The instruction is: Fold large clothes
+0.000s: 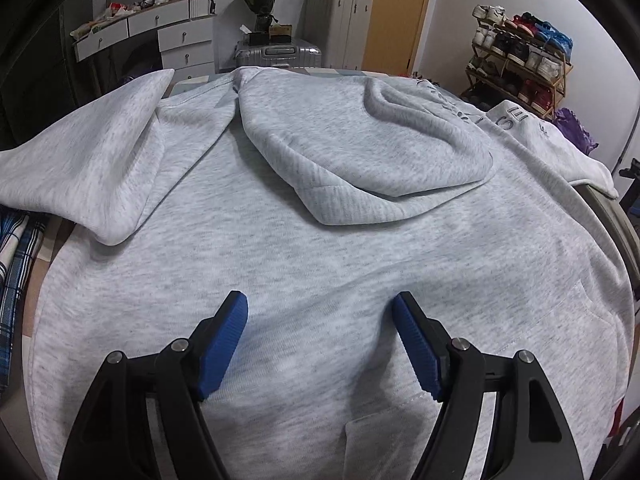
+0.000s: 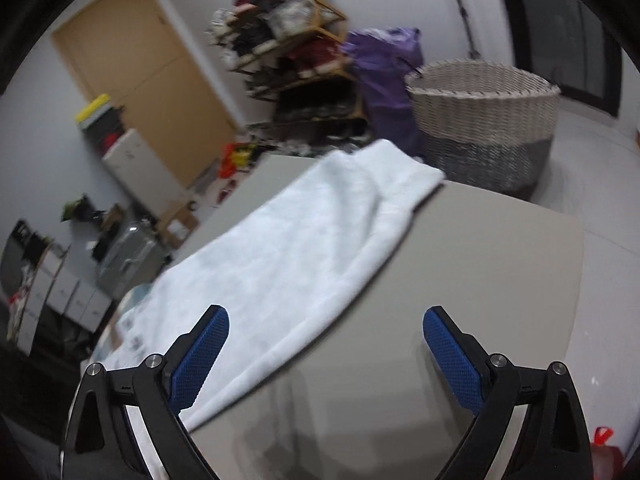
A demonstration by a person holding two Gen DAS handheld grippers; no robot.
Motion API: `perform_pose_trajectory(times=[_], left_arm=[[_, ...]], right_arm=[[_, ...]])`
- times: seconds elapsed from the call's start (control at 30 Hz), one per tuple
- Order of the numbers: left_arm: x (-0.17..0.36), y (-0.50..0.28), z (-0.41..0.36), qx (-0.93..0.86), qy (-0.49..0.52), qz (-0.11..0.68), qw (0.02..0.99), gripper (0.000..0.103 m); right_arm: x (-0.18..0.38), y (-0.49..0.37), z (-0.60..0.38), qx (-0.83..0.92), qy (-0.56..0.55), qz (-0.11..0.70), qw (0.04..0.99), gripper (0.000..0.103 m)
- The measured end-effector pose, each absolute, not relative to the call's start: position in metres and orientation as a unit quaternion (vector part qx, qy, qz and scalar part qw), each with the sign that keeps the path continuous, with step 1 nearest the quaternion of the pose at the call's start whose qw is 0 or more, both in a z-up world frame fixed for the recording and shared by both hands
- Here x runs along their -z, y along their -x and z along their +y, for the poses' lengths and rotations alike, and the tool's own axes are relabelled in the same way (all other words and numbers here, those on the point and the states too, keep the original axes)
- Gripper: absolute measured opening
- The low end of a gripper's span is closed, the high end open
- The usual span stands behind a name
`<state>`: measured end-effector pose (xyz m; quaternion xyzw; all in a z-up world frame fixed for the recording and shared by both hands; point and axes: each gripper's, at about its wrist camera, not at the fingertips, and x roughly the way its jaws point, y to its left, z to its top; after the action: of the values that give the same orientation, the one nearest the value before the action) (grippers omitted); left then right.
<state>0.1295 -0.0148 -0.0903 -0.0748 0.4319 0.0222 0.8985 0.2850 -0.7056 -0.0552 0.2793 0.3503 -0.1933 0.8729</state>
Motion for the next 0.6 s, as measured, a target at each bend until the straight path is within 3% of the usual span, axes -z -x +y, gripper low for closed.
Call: perform_pose_trajectory(times=[0.23, 0.3, 0.37, 0.4, 0.47, 0.6], left_arm=[[0.091, -0.131, -0.015, -0.021, 0.078, 0.432, 0.898, 0.072], [0.091, -0.131, -0.015, -0.021, 0.078, 0.432, 0.898, 0.072], [0.091, -0.131, -0.015, -0.021, 0.078, 0.432, 0.898, 0.072], [0.091, -0.131, -0.015, -0.021, 0.078, 0.432, 0.898, 0.072], [0.091, -0.13, -0.015, -0.02, 0.08, 0.431, 0.898, 0.072], [0.09, -0.13, -0.014, -0.017, 0.084, 0.43, 0.899, 0.072]], right_arm=[[0.063, -0.327, -0.707, 0.249, -0.222, 0.384, 0.861, 0.099], [0.061, -0.337, -0.697, 0.264, -0.188, 0.382, 0.865, 0.093], [0.059, -0.347, -0.686, 0.274, -0.145, 0.381, 0.871, 0.052], [0.059, -0.349, -0.684, 0.266, -0.149, 0.383, 0.872, 0.013], [0.049, -0.345, -0.681, 0.204, -0.219, 0.364, 0.882, 0.007], [-0.01, -0.338, -0.625, 0.145, -0.208, 0.295, 0.921, 0.007]])
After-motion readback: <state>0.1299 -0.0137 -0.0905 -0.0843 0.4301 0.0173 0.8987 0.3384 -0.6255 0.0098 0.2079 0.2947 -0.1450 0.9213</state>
